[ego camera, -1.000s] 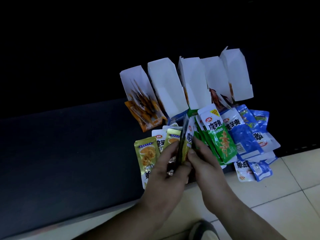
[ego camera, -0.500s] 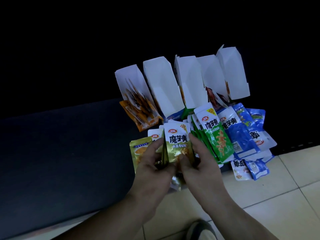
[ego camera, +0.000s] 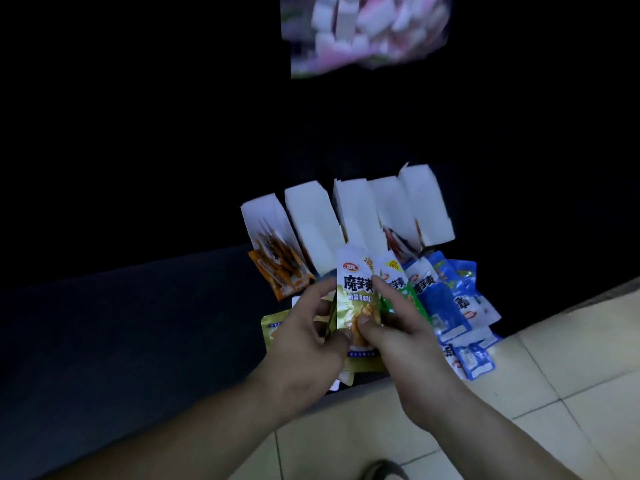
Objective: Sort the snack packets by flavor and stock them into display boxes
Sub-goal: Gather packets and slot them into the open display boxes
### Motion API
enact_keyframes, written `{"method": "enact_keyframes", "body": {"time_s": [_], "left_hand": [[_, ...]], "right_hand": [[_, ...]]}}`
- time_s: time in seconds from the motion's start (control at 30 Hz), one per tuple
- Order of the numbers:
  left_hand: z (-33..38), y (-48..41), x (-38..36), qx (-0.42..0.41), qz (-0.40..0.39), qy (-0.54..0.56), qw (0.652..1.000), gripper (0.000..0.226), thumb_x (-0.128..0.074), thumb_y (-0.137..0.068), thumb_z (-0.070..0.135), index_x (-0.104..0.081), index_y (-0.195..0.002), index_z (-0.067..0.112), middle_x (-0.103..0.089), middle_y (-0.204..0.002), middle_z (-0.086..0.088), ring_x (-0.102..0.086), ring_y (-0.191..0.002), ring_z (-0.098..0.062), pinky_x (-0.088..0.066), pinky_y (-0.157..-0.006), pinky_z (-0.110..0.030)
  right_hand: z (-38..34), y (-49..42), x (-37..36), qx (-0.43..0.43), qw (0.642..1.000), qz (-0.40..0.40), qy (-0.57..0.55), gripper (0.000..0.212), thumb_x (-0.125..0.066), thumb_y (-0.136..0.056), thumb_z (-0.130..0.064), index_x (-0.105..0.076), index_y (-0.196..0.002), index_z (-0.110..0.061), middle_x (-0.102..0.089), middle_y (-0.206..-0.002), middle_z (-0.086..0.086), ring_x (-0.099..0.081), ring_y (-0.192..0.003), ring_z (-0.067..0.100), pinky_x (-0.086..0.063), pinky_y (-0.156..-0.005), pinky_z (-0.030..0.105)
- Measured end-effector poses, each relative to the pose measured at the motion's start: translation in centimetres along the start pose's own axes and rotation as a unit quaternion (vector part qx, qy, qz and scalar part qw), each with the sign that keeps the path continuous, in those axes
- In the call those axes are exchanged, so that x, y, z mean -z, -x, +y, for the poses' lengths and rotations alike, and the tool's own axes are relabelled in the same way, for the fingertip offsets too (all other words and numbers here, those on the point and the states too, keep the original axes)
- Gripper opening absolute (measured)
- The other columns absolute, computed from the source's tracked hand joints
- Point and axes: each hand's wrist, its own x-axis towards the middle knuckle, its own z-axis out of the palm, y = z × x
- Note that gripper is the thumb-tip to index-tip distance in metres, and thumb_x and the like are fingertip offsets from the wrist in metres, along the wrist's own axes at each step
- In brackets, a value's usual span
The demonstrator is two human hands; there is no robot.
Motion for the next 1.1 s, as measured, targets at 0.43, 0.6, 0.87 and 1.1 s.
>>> {"method": "enact_keyframes", "body": {"time_s": [0.43, 0.6, 0.87, 1.1], "left_hand": [[11.2, 5.5, -3.5, -0.028, -0.043, -0.085, 0.995, 0.087, -0.061, -0.088, 0.0, -0.034, -0.152, 0.053, -0.078, -0.104, 0.014, -0.077, -0.083, -0.027, -0.063, -0.069, -0.038], [11.8, 3.8, -5.1, -0.013, -0.009, -0.109, 0.994, 0.093, -0.063, -0.092, 0.006, -0.015, -0.159, 0.052, -0.061, -0.134, 0.014, -0.077, -0.088, -0.028, -0.065, -0.074, -0.05], [10.1, -6.1, -10.4, -0.031, 0.017, -0.101, 0.994, 0.067, -0.068, -0.095, 0.005, -0.038, -0.151, 0.024, -0.067, -0.119, 0.015, -0.068, -0.096, -0.006, -0.061, -0.082, -0.031], [7.2, -14.0, -15.1, 0.003, 0.023, -0.035, 0.999, 0.054, -0.064, -0.091, -0.014, -0.058, -0.103, 0.038, -0.075, -0.093, 0.01, -0.078, -0.074, -0.018, -0.064, -0.06, -0.045]], "right_hand": [[-11.1, 7.0, 4.4, 0.017, 0.998, -0.023, 0.05, 0.049, -0.053, -0.101, -0.007, -0.06, -0.128, -0.047, -0.073, -0.111, -0.01, -0.071, -0.095, 0.011, -0.054, -0.068, 0.02], [-11.2, 3.9, 4.8, -0.018, 0.999, -0.032, 0.024, 0.047, -0.055, -0.101, -0.01, -0.063, -0.132, -0.045, -0.07, -0.123, -0.001, -0.071, -0.092, 0.018, -0.061, -0.089, 0.043], [-8.9, -7.7, 9.6, 0.006, 0.997, -0.021, -0.074, 0.044, -0.064, -0.096, -0.001, -0.072, -0.122, -0.037, -0.075, -0.108, 0.007, -0.073, -0.086, 0.022, -0.062, -0.08, 0.043], [-5.4, -14.5, 12.1, 0.051, 0.993, 0.049, -0.094, 0.028, -0.072, -0.095, -0.011, -0.074, -0.115, -0.031, -0.075, -0.113, 0.005, -0.076, -0.079, 0.016, -0.064, -0.071, 0.039]]}}
